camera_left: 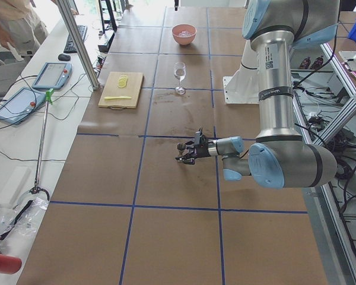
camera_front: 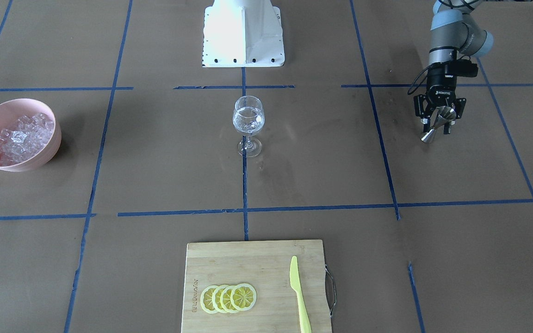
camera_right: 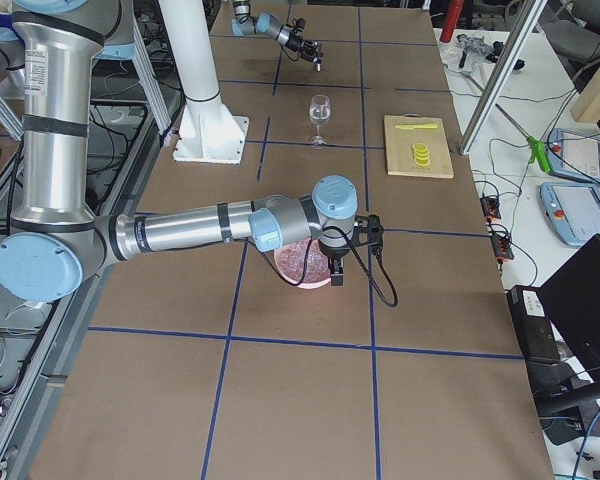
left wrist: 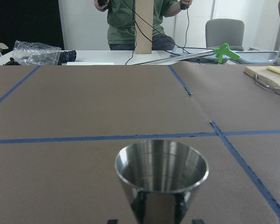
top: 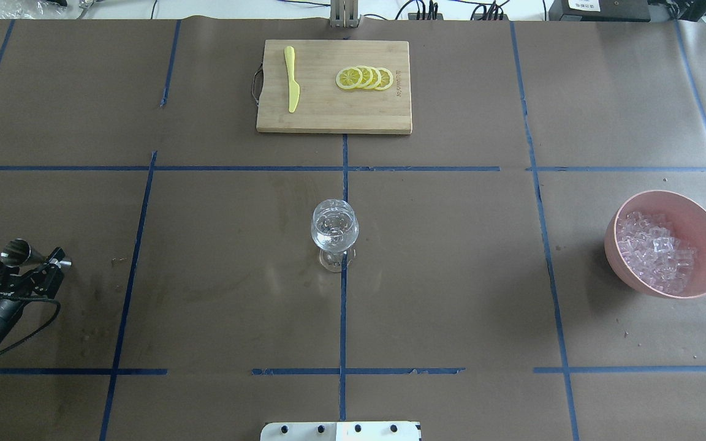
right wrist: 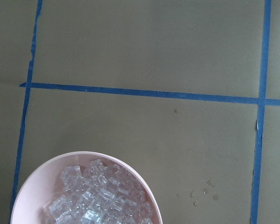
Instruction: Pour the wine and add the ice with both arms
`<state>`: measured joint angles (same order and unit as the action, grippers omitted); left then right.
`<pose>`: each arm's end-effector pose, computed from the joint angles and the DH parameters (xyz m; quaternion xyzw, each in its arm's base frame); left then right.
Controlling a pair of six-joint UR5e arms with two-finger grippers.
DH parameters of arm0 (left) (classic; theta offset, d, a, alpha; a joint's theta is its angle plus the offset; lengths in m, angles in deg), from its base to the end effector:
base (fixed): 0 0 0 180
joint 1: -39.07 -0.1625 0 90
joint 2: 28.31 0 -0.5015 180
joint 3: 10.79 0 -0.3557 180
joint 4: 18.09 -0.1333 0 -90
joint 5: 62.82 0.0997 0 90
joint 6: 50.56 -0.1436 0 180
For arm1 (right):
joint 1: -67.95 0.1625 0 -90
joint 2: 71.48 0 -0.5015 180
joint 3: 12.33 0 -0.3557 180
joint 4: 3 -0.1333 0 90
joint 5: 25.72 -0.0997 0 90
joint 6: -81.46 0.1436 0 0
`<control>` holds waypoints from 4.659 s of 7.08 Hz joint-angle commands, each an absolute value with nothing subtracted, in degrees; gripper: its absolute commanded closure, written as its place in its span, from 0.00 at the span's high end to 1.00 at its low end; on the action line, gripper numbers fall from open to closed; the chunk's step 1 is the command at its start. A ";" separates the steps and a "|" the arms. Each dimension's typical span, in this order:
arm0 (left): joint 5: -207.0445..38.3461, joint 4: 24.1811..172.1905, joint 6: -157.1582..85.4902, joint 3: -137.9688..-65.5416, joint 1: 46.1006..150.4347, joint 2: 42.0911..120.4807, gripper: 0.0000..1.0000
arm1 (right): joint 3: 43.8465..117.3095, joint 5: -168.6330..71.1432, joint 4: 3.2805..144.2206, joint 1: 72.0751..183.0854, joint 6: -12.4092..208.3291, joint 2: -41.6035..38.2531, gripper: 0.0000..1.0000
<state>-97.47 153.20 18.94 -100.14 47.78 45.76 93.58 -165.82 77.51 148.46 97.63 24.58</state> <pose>0.2779 -0.2969 0.6910 0.4992 0.3597 -0.1704 0.7697 -0.0468 -0.4201 0.6542 0.0557 -0.4408 -0.0190 0.8957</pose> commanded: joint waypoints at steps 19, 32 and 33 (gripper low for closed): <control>-174.42 153.21 -19.71 -103.70 95.06 33.03 1.00 | 97.27 -147.91 57.82 124.46 133.05 30.45 1.00; -183.49 154.78 -19.89 -100.87 101.82 35.24 1.00 | 104.16 -143.84 58.61 120.15 135.59 31.61 0.00; -183.49 156.01 -19.63 -100.79 102.00 34.98 1.00 | 107.87 -143.93 59.75 119.98 139.17 30.57 0.00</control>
<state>-183.49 154.88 -19.84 -100.83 101.65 35.16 102.94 -143.57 58.57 119.84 136.07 31.45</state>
